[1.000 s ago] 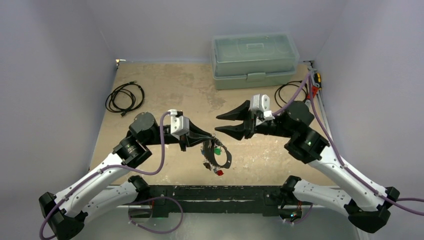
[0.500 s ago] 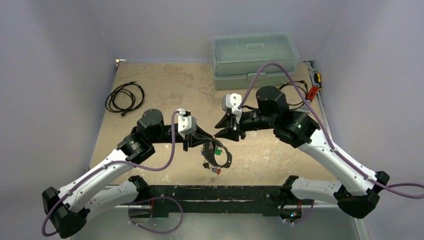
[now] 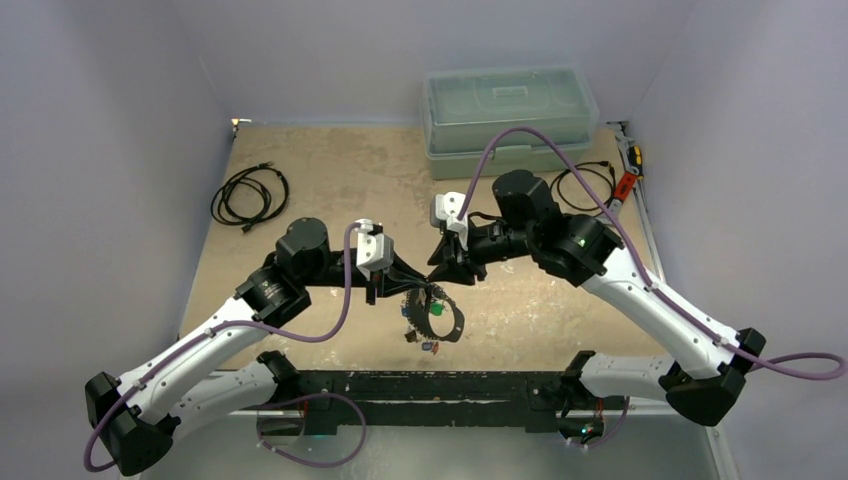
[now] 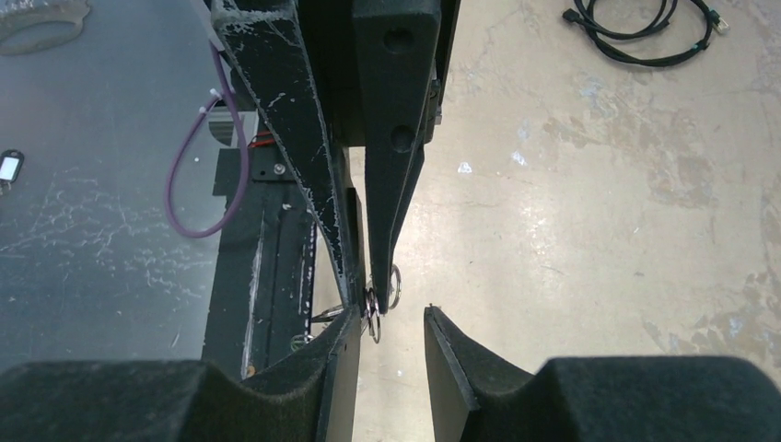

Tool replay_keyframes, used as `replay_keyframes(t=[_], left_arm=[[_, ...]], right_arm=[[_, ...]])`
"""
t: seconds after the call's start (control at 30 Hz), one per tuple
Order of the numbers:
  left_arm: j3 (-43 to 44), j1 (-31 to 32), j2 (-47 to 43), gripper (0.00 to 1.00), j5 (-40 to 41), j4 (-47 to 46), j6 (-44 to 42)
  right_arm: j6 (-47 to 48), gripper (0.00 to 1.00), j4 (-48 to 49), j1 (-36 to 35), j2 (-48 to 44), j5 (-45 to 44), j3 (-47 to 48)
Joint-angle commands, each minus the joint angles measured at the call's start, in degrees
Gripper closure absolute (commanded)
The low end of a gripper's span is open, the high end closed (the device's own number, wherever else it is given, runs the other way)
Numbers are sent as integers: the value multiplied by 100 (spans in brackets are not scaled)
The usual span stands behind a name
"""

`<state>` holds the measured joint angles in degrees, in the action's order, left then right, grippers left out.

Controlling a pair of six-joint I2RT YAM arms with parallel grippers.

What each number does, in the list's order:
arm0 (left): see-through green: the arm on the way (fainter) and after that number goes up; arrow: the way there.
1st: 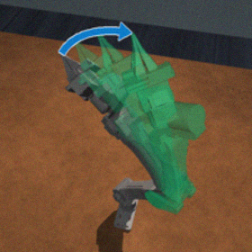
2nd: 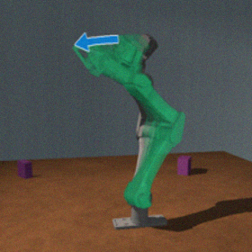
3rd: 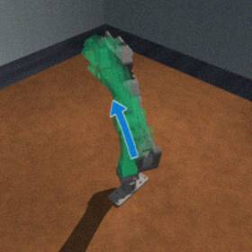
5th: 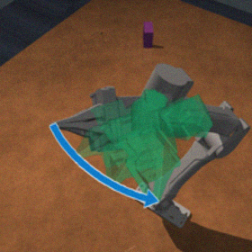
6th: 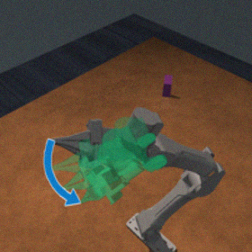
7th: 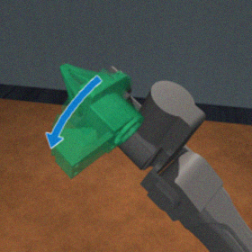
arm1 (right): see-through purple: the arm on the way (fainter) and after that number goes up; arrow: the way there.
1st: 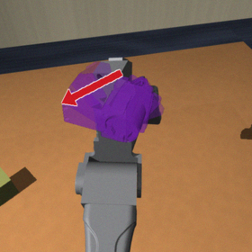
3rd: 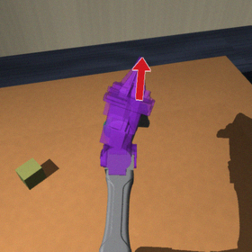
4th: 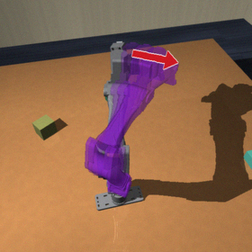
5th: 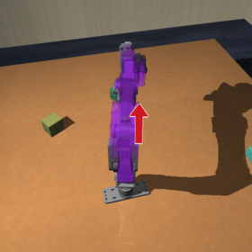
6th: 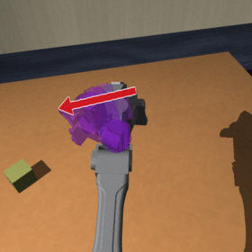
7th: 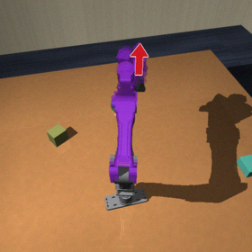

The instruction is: Put the keys on the keyring

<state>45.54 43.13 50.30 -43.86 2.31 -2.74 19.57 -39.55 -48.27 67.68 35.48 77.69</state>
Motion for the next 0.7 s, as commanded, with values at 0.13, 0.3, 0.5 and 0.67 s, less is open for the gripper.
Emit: replay_keyframes(t=[0.13, 0.3, 0.5, 0.67], left_arm=[[260, 6, -29, 100, -194, -281, -69], [250, 3, -27, 100, -163, -283, -59], [244, 11, -34, 100, -157, -283, -55], [242, 8, -55, 100, -133, -267, -59]], right_arm=[[105, 66, -31, -17, 134, 151, 249], [107, 67, 32, -17, 183, 232, 246], [97, 75, 16, -29, 266, 331, 240], [88, 87, 63, -148, 333, 234, 168]])
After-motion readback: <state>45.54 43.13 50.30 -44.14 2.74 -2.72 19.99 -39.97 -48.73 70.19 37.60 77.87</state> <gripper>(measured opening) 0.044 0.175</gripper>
